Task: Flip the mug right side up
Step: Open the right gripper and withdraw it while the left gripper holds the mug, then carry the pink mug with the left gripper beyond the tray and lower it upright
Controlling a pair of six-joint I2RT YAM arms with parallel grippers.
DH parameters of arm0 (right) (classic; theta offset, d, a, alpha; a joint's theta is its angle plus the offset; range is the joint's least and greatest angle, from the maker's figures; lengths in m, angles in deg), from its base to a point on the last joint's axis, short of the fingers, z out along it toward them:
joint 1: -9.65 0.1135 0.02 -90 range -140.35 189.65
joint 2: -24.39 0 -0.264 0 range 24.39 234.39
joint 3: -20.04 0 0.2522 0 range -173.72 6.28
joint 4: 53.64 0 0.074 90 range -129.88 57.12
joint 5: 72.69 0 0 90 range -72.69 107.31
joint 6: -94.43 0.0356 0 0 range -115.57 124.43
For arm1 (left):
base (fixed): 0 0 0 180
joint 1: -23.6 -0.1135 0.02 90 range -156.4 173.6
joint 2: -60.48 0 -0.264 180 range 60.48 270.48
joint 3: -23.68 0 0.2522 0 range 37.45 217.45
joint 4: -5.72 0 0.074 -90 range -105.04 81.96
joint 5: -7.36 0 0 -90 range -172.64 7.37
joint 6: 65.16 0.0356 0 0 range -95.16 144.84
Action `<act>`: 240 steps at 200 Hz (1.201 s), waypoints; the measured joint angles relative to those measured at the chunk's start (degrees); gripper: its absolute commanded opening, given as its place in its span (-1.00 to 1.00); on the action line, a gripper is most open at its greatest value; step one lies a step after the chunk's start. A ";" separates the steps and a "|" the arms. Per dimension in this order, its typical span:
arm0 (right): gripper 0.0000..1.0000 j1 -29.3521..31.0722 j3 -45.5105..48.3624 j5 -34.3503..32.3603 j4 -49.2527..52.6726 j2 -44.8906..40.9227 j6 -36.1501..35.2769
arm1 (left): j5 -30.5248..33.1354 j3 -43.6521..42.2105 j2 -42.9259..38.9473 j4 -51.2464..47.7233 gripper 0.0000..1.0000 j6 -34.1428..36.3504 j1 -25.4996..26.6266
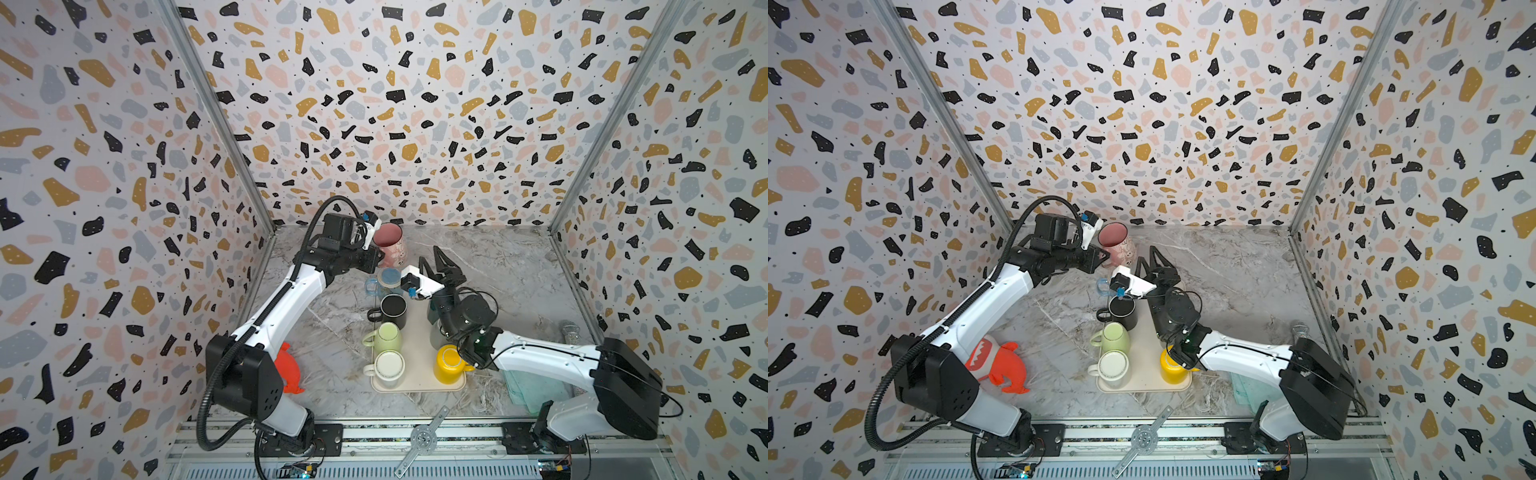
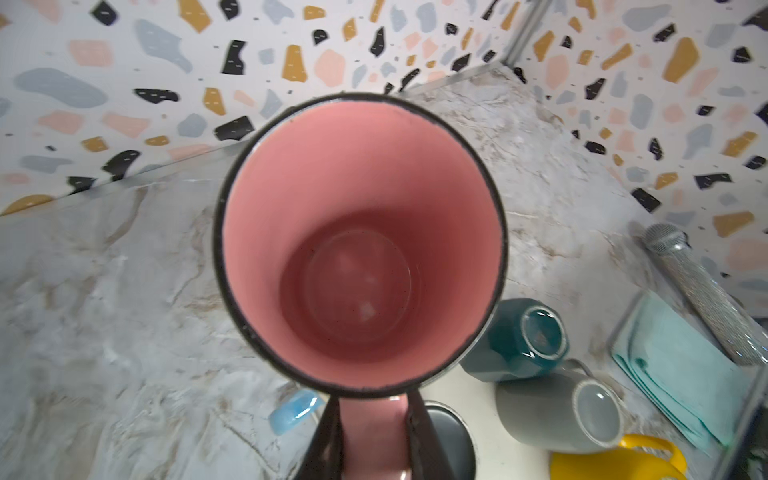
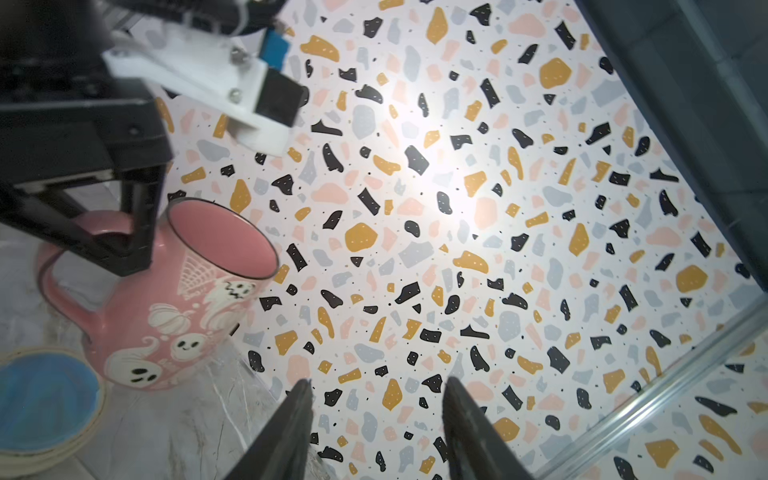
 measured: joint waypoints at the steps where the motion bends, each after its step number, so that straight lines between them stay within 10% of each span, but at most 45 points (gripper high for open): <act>1: 0.07 0.00 0.00 0.00 0.13 -0.15 0.15 | 0.13 0.11 0.07 0.00 -1.00 -0.04 -0.04; 92: 0.13 -0.11 5.84 -1.03 18.16 -12.81 22.03 | 15.65 6.34 8.37 1.73 -1.00 -1.95 -6.58; 240: 0.22 -0.46 6.60 0.98 24.20 -13.11 31.28 | 23.54 -5.99 12.79 11.28 -1.00 -7.30 -7.67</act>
